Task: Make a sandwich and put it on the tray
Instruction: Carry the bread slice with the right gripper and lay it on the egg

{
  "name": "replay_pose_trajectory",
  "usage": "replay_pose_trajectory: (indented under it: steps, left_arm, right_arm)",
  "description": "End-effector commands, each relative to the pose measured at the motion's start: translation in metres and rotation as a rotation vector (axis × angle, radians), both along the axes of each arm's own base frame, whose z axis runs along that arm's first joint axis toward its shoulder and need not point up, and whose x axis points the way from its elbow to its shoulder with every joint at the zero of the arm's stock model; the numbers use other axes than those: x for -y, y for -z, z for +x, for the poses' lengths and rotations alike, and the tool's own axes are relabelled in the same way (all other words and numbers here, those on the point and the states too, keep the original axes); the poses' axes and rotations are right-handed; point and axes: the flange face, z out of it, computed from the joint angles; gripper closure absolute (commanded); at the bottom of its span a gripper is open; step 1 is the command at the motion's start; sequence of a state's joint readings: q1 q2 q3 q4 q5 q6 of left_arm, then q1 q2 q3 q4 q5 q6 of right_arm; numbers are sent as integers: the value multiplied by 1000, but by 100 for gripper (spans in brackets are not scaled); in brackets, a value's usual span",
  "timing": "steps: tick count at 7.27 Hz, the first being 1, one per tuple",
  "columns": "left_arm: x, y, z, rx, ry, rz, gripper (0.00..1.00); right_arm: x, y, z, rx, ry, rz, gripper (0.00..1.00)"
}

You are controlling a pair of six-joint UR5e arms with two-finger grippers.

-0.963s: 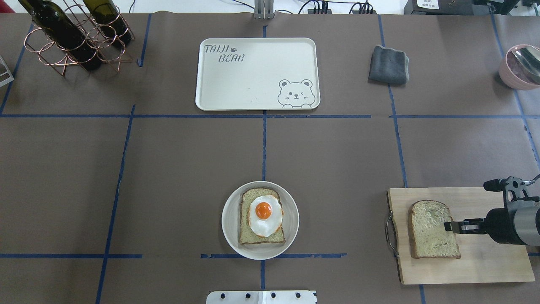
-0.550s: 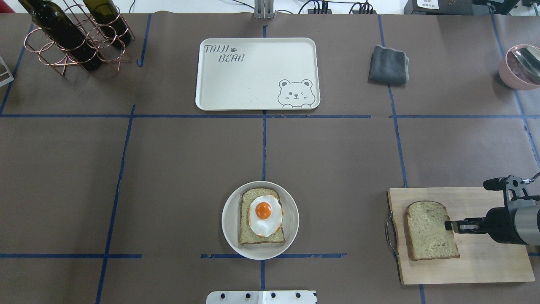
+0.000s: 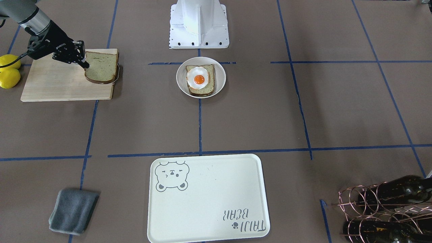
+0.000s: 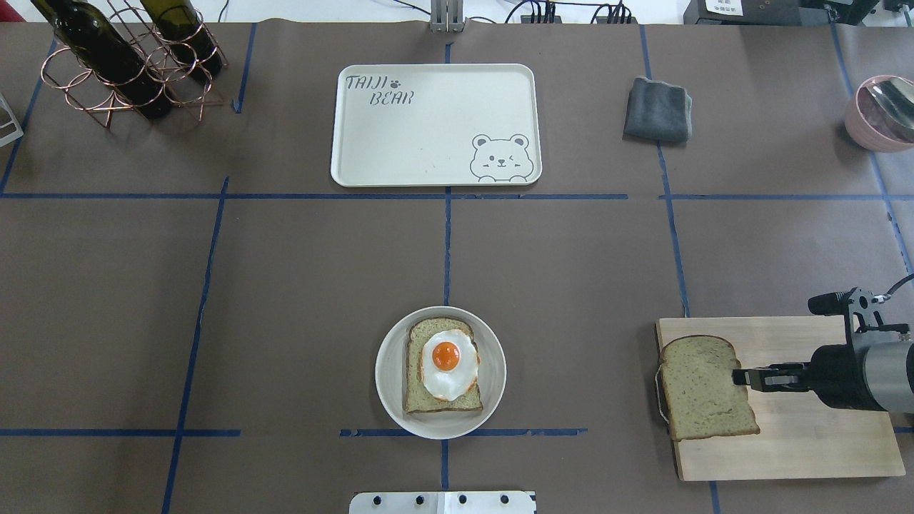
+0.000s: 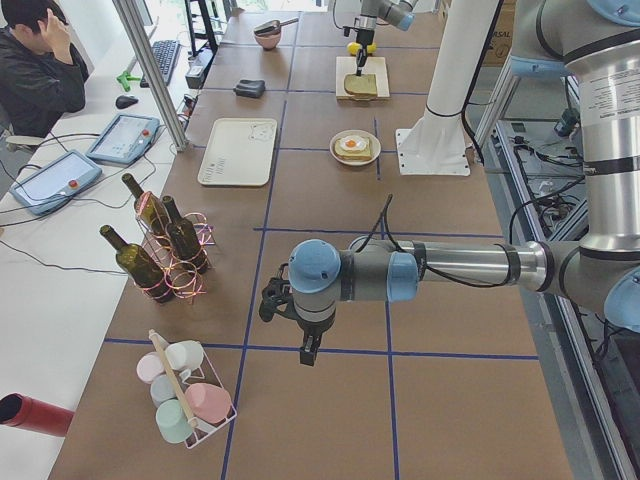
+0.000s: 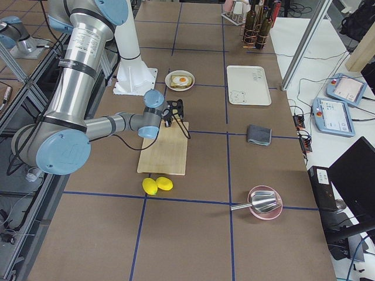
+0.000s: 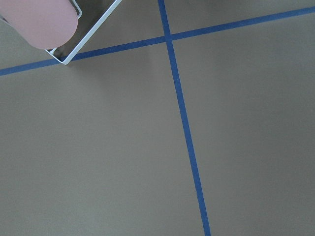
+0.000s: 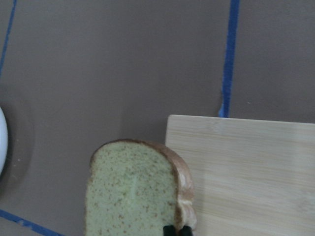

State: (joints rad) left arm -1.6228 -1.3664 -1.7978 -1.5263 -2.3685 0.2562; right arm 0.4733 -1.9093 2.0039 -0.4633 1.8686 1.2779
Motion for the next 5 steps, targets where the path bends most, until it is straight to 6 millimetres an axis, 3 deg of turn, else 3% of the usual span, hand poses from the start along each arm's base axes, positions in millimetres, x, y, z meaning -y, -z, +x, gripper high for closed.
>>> replay_pose_trajectory:
  steps: [1,3,5]
  left_arm:
    - [0,0,1,0,-1,0,0]
    - [0,0,0,0,0,0,0]
    - [0,0,0,0,0,0,0]
  right_arm:
    - [21,54,-43,88,-15,-12,100]
    - [51,133,-106,84,-16,-18,100]
    - [53,199,-169,76,-5,-40,100]
